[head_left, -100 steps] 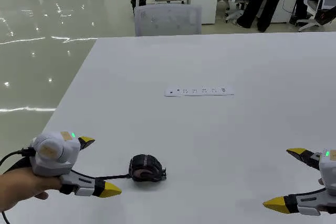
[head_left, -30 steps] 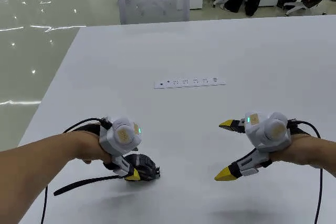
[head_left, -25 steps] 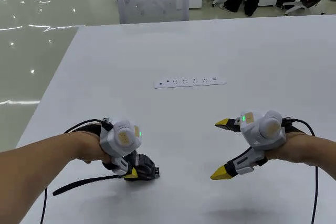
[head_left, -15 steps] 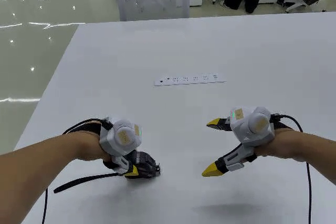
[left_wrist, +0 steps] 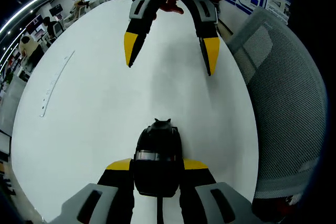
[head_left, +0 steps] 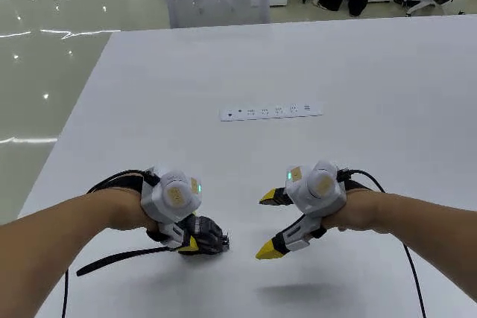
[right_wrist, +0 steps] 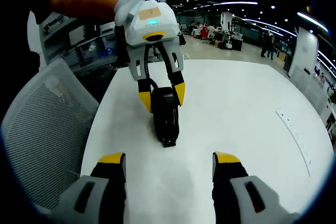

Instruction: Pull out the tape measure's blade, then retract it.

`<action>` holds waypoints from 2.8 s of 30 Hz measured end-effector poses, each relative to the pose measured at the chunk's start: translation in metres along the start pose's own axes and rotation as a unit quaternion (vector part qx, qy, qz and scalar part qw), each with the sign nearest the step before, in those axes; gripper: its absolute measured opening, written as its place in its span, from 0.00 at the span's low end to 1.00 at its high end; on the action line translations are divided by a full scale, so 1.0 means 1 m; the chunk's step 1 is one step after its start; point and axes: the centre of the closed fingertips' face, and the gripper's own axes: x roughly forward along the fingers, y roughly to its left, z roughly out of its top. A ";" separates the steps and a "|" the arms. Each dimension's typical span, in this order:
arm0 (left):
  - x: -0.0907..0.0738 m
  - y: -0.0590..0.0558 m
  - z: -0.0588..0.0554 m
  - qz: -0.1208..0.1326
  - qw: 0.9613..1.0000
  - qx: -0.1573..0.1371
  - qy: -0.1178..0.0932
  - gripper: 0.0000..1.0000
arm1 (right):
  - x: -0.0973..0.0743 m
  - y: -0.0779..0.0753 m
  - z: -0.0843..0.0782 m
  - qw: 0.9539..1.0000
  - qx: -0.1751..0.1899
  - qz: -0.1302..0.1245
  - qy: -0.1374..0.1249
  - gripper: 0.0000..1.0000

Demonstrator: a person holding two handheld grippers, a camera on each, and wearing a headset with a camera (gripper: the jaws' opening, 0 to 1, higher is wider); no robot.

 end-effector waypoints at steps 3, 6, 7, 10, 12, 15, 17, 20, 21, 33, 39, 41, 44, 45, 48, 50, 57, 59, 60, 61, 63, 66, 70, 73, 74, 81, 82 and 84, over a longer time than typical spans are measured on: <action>0.001 0.000 0.001 -0.003 1.000 0.001 0.001 0.29 | 0.008 0.001 0.001 1.000 -0.011 0.008 0.009 0.66; 0.001 -0.001 0.001 -0.001 1.000 0.001 0.000 0.29 | 0.016 -0.001 -0.001 1.000 -0.004 0.013 0.022 0.66; 0.001 -0.001 0.001 -0.001 1.000 0.001 -0.001 0.29 | 0.018 0.000 -0.001 1.000 -0.006 0.016 0.022 0.68; 0.001 -0.001 0.001 0.000 1.000 0.000 -0.004 0.29 | 0.027 -0.001 -0.002 0.999 -0.015 0.019 0.026 0.61; 0.002 -0.002 0.002 0.000 1.000 0.003 -0.003 0.29 | 0.032 -0.001 -0.003 0.999 -0.015 0.021 0.029 0.57; 0.002 -0.001 0.001 0.001 1.000 -0.005 0.000 0.29 | 0.041 -0.002 -0.009 0.999 -0.014 0.028 0.042 0.54; 0.002 -0.002 0.001 0.003 1.000 -0.002 0.000 0.29 | 0.045 -0.004 -0.009 0.998 -0.024 0.025 0.045 0.47; 0.002 -0.001 0.001 0.007 1.000 -0.010 -0.007 0.29 | 0.054 -0.001 -0.011 0.998 -0.030 0.027 0.052 0.38; 0.002 -0.001 0.001 0.006 1.000 -0.009 -0.008 0.29 | 0.057 0.000 -0.011 0.998 -0.030 0.029 0.053 0.39; 0.003 -0.001 0.001 -0.004 1.000 -0.007 0.000 0.29 | 0.078 0.001 -0.015 0.996 -0.051 0.032 0.066 0.16; 0.003 -0.001 0.000 -0.008 1.000 -0.011 0.002 0.29 | 0.083 0.001 -0.020 0.995 -0.058 0.031 0.077 0.15; 0.003 -0.001 0.000 -0.008 1.000 -0.011 0.003 0.29 | 0.083 0.000 -0.019 0.993 -0.085 0.028 0.081 0.15; 0.002 -0.001 0.000 -0.009 1.000 -0.011 0.001 0.29 | 0.081 -0.001 -0.020 0.995 -0.071 0.026 0.071 0.13; 0.002 0.000 -0.001 -0.011 1.000 -0.019 -0.003 0.29 | 0.081 -0.001 -0.020 0.995 -0.068 0.026 0.072 0.13; 0.002 0.000 0.000 -0.011 1.000 -0.026 -0.007 0.29 | 0.080 -0.002 -0.020 0.994 -0.068 0.023 0.078 0.12; 0.002 0.000 0.000 -0.012 1.000 -0.021 -0.006 0.29 | 0.078 -0.001 -0.021 0.995 -0.056 0.025 0.076 0.11; 0.002 0.000 0.000 -0.009 1.000 -0.025 -0.008 0.29 | 0.067 -0.004 -0.033 0.996 -0.047 0.023 0.076 0.12; 0.003 0.000 0.000 -0.010 1.000 -0.026 -0.008 0.29 | 0.066 -0.004 -0.034 0.996 -0.042 0.024 0.073 0.12; 0.003 0.000 0.000 -0.010 1.000 -0.025 -0.008 0.29 | 0.067 -0.004 -0.033 0.996 -0.045 0.022 0.072 0.12; 0.003 0.000 0.001 -0.010 1.000 -0.025 -0.007 0.29 | 0.067 -0.004 -0.033 0.996 -0.045 0.022 0.072 0.13; 0.003 0.000 0.001 -0.010 1.000 -0.024 -0.007 0.30 | 0.068 -0.005 -0.032 0.996 -0.037 0.020 0.074 0.13; 0.003 0.000 0.001 -0.010 1.000 -0.023 -0.007 0.30 | 0.069 -0.004 -0.032 0.996 -0.028 0.020 0.077 0.14; 0.004 0.000 0.001 -0.009 1.000 -0.020 -0.006 0.30 | 0.070 -0.003 -0.031 0.996 -0.037 0.027 0.076 0.16; 0.004 0.000 0.001 -0.009 1.000 -0.019 -0.004 0.30 | 0.075 0.001 -0.026 0.996 -0.040 0.030 0.072 0.19; 0.004 0.000 0.001 -0.009 1.000 -0.019 -0.004 0.30 | 0.078 0.002 -0.025 0.996 -0.041 0.029 0.073 0.19; 0.003 -0.001 0.000 -0.009 1.000 -0.019 -0.002 0.30 | 0.079 -0.001 -0.025 0.996 -0.035 0.028 0.071 0.14; 0.003 -0.001 0.000 -0.008 1.000 -0.021 -0.005 0.30 | 0.078 -0.001 -0.026 0.996 -0.037 0.028 0.070 0.14; 0.003 -0.002 0.000 -0.007 1.000 -0.023 -0.009 0.30 | 0.078 0.000 -0.026 0.997 -0.035 0.028 0.070 0.13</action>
